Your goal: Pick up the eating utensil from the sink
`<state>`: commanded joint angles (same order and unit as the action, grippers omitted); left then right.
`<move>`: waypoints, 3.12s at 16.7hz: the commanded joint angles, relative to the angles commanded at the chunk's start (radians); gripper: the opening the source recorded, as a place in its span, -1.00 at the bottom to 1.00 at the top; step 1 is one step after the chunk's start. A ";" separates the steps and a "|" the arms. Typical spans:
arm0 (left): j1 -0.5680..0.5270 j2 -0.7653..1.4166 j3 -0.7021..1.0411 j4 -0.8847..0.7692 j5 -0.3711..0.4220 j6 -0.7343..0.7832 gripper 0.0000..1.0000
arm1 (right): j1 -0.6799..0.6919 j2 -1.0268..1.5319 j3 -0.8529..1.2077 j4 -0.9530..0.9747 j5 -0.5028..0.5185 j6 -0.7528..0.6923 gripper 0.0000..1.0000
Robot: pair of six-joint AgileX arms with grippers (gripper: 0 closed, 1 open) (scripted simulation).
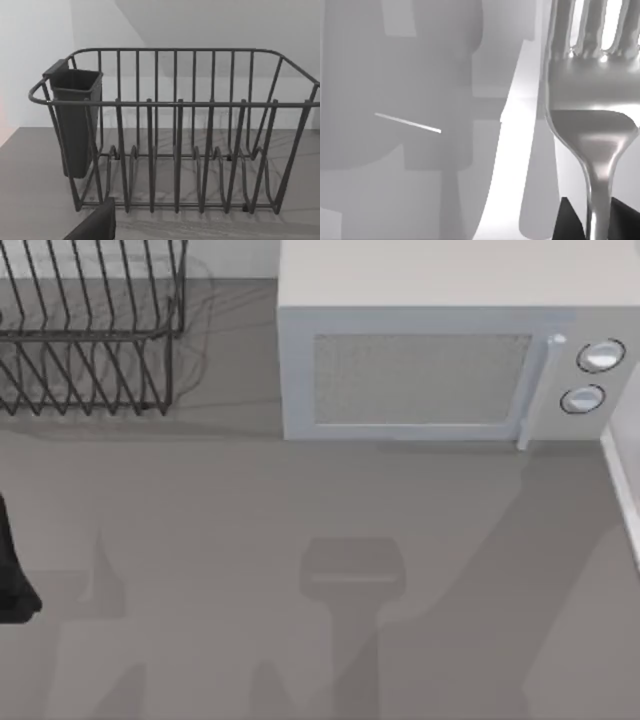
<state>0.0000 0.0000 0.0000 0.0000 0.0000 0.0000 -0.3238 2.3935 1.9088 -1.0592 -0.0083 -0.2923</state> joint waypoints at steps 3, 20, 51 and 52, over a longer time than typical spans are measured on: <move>0.000 0.000 0.000 0.000 0.000 0.000 1.00 | 0.000 -0.060 0.081 -0.137 -0.001 -0.001 -1.00; 0.000 0.000 0.000 0.000 0.000 0.000 1.00 | 0.501 -0.478 0.126 -0.310 0.050 0.580 -1.00; 0.000 0.000 0.000 0.000 0.000 0.000 1.00 | 1.012 -0.432 -0.530 0.072 0.010 0.997 -0.85; 0.000 0.000 0.000 0.000 0.000 0.000 1.00 | 1.012 -0.432 -0.530 0.072 0.010 0.997 -0.70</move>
<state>0.0000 0.0000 0.0000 0.0000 0.0000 0.0000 0.6884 1.9617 1.3785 -0.9876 0.0012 0.7045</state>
